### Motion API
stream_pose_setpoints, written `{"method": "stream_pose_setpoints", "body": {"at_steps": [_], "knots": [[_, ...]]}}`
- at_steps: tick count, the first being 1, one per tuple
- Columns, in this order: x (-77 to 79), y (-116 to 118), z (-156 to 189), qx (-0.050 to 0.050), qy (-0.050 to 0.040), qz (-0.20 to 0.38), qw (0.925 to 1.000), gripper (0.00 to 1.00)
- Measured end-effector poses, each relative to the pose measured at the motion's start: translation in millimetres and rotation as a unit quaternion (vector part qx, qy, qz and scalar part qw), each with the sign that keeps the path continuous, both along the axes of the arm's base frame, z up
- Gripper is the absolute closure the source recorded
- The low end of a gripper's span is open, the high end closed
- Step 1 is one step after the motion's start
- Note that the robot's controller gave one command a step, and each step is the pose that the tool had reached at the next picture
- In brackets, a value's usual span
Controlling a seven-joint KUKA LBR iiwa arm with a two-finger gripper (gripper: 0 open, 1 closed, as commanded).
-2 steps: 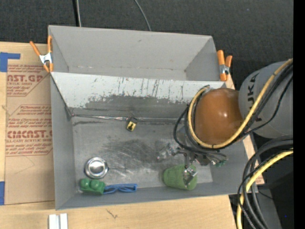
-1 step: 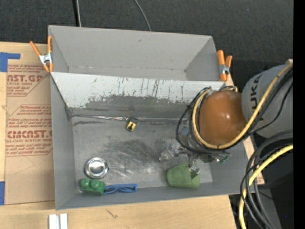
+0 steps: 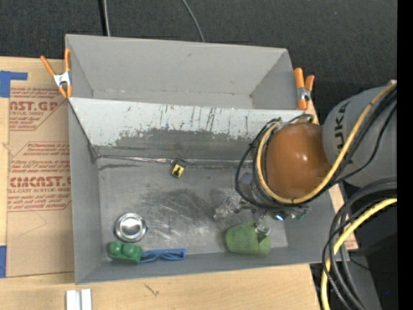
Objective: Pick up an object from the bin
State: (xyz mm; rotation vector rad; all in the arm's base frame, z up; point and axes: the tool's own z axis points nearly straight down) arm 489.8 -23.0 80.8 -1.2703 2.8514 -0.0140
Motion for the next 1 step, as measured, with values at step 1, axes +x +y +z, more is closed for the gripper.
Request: {"method": "stream_pose_setpoints", "body": {"at_steps": [1], "knots": [[-2.1, 2.3, -3.4, 0.003, 0.0009, 0.000, 1.0000, 1.00]]}}
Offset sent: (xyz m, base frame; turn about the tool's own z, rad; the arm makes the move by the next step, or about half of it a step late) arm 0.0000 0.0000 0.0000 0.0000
